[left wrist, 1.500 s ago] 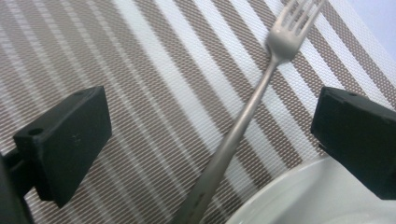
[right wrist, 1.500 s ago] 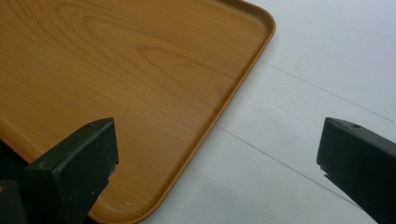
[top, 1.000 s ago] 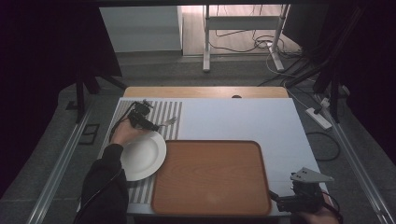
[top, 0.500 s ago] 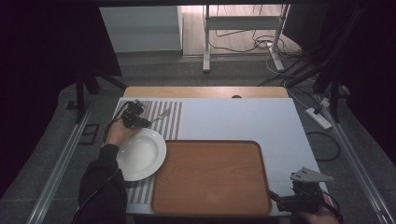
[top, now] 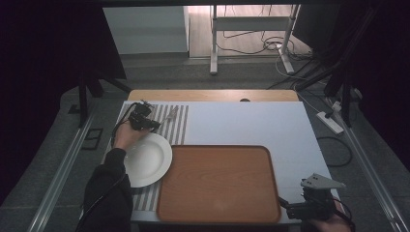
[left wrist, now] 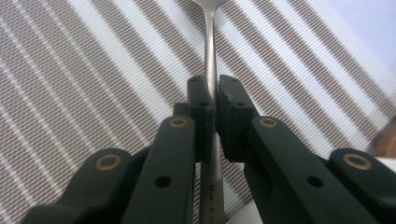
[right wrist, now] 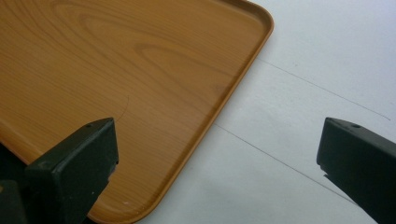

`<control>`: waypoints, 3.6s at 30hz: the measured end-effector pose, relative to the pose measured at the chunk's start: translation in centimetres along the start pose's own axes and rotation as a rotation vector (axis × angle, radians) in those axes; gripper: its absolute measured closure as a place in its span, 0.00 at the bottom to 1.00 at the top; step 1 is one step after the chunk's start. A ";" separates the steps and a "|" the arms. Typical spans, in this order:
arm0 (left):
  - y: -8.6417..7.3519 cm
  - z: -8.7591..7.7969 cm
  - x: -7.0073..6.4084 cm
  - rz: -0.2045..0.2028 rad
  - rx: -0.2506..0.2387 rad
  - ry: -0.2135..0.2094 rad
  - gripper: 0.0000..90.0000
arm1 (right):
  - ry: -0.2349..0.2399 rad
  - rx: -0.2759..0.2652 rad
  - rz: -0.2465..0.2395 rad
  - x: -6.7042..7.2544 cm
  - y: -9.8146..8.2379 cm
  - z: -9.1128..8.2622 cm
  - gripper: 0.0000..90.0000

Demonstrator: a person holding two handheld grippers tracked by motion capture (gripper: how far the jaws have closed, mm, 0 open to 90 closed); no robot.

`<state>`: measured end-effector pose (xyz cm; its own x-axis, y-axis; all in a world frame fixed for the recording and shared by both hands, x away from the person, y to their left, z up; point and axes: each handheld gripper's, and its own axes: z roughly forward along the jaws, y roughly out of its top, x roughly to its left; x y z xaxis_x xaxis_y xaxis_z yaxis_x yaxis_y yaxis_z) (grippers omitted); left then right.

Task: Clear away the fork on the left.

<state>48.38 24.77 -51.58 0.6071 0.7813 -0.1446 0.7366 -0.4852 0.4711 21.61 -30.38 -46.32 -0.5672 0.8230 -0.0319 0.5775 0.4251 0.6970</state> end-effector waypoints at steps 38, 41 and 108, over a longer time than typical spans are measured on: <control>4.3 1.4 -9.2 0.131 -0.017 -0.096 0.94 | 0.004 0.000 -0.009 0.0 0.0 0.0 0.00; 4.3 1.6 -10.1 0.140 -0.011 -0.103 0.94 | 0.002 0.002 -0.011 0.1 0.0 0.0 0.00; -8.0 -1.7 -22.5 0.108 0.084 -0.161 0.93 | 0.022 -0.023 -0.036 0.2 -0.1 -0.2 0.00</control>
<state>28.32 11.79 -50.60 0.7187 0.6536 -0.2374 0.6829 -0.5992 0.4179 21.34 -30.29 -46.23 -0.6004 0.7986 -0.0422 0.5429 0.4458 0.7117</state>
